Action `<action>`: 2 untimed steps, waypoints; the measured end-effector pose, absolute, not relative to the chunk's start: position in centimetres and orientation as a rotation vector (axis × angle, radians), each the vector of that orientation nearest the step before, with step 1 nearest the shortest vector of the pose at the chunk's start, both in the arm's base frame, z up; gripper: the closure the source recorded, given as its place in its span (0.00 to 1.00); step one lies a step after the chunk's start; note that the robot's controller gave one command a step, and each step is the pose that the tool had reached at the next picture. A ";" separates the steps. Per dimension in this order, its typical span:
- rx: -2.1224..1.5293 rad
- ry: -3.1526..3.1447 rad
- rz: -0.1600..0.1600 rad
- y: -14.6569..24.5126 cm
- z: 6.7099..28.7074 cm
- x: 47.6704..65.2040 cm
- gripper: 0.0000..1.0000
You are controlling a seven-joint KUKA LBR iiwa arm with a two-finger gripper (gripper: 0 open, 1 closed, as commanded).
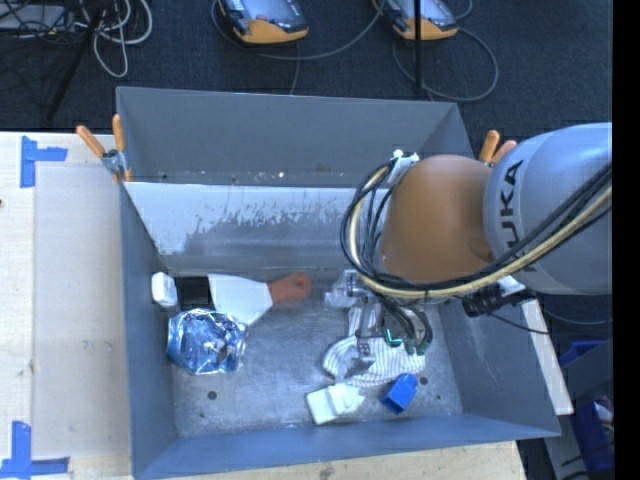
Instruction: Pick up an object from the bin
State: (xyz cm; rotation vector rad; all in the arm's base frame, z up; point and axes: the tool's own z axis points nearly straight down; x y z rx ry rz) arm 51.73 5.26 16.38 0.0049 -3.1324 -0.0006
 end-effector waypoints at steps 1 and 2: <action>0.002 -3.140 -0.001 5.2 16.8 51.9 0.00; 0.189 -3.142 -0.002 3.5 13.4 52.7 0.00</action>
Offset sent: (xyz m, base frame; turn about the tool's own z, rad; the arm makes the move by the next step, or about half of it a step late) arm 0.0167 -0.0553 -0.0938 -0.2954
